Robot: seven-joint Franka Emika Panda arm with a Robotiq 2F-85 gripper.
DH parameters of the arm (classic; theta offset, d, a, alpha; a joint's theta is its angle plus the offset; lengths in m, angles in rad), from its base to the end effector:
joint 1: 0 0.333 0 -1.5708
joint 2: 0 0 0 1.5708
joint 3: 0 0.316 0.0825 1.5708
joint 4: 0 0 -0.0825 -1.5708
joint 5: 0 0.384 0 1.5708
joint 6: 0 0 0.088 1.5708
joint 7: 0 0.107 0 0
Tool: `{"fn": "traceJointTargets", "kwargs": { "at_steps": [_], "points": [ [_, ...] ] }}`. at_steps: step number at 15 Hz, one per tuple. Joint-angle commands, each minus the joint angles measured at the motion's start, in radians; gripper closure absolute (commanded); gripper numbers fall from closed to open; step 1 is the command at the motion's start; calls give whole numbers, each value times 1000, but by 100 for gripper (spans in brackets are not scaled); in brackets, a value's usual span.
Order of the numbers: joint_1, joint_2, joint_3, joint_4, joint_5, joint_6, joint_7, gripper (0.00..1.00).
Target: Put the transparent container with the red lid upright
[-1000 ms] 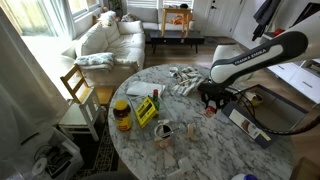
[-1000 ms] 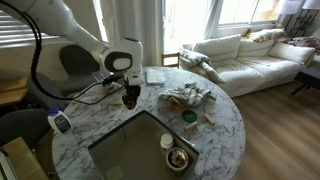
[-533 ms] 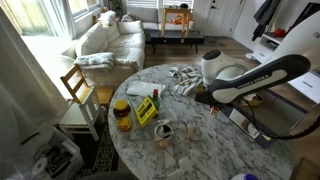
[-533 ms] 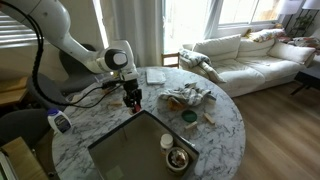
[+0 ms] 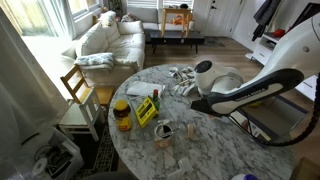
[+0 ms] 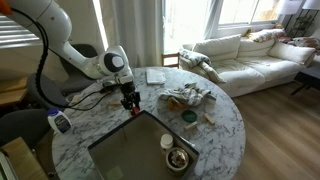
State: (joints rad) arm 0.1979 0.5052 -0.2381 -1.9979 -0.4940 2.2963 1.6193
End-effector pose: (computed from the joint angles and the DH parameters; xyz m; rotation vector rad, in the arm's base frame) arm 0.5878 -0.0325 0.1983 2.1486 -1.5843 0.2391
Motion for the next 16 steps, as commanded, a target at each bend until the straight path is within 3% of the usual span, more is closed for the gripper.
{"fn": "traceJointTargets", "kwargs": {
  "at_steps": [1,10,11,15,16],
  "points": [
    [32,28,-12,6,-77,-4,121,75],
    [49,50,15,24,-337,-76,390,75],
    [39,50,30,24,-341,-85,396,30],
    [8,32,69,22,-320,-86,400,2],
    [-1,22,76,20,-315,-76,387,0]
  ]
}}
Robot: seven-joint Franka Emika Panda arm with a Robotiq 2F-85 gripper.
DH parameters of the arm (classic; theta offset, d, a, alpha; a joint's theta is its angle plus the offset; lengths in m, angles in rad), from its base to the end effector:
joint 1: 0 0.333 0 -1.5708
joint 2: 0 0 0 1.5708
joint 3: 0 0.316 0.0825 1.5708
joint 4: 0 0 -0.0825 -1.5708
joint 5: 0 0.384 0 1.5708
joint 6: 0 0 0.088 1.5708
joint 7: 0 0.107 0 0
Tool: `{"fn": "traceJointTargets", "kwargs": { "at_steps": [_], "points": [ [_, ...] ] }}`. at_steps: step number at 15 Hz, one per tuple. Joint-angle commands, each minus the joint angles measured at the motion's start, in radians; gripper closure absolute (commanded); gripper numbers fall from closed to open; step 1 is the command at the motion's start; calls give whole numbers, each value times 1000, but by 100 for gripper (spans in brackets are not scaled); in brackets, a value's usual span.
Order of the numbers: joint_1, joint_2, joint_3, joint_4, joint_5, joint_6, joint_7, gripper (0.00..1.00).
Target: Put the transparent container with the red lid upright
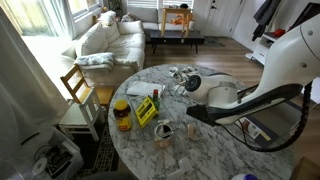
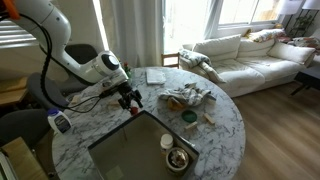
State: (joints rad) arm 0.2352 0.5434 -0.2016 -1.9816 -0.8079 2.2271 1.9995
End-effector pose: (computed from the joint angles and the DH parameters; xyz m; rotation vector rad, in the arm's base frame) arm 0.5866 -0.0020 0.1811 1.9553 -1.5509 0.5316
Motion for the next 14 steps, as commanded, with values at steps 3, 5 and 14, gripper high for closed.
{"fn": "traceJointTargets", "kwargs": {
  "at_steps": [3,5,14],
  "points": [
    [-91,-66,66,-8,26,42,-68,0],
    [-138,-115,86,-26,64,70,-163,0],
    [-374,-280,222,-75,487,117,-879,0]
  ]
}}
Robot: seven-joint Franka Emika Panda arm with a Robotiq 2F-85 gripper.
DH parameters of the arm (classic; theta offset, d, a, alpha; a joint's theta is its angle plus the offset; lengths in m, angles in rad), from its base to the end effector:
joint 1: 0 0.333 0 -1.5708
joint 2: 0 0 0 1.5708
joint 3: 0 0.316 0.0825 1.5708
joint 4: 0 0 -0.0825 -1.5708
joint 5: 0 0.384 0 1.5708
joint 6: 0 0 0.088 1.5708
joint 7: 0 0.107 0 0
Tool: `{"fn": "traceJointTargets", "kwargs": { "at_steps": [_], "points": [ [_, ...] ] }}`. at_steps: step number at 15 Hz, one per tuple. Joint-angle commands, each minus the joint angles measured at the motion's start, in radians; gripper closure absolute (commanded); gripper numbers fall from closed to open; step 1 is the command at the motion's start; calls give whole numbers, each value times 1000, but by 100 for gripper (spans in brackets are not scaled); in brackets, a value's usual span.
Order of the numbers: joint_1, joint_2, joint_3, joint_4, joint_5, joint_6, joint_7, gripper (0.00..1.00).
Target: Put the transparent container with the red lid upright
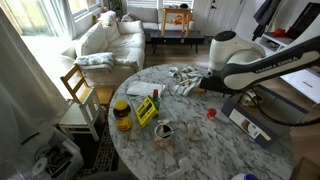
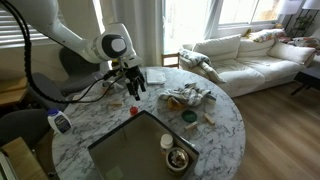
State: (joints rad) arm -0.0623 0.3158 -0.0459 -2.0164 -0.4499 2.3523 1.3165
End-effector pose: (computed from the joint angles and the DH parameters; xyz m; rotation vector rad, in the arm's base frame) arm 0.5985 -0.0702 0.2986 2.4350 -1.5022 0.2966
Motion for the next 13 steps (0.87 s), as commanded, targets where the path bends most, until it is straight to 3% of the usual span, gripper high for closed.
{"fn": "traceJointTargets", "kwargs": {
  "at_steps": [1,4,5,8,10,11,13],
  "points": [
    [-94,-57,81,-37,182,-23,-273,0],
    [-131,-63,109,-10,336,-96,-499,0],
    [-83,-62,55,3,399,-132,-580,0],
    [-79,-53,35,48,509,-277,-763,0],
    [-70,-38,16,79,533,-359,-826,0],
    [-46,-51,-2,52,503,-296,-765,0],
    [-46,-50,-9,65,517,-331,-802,0]
  ]
}}
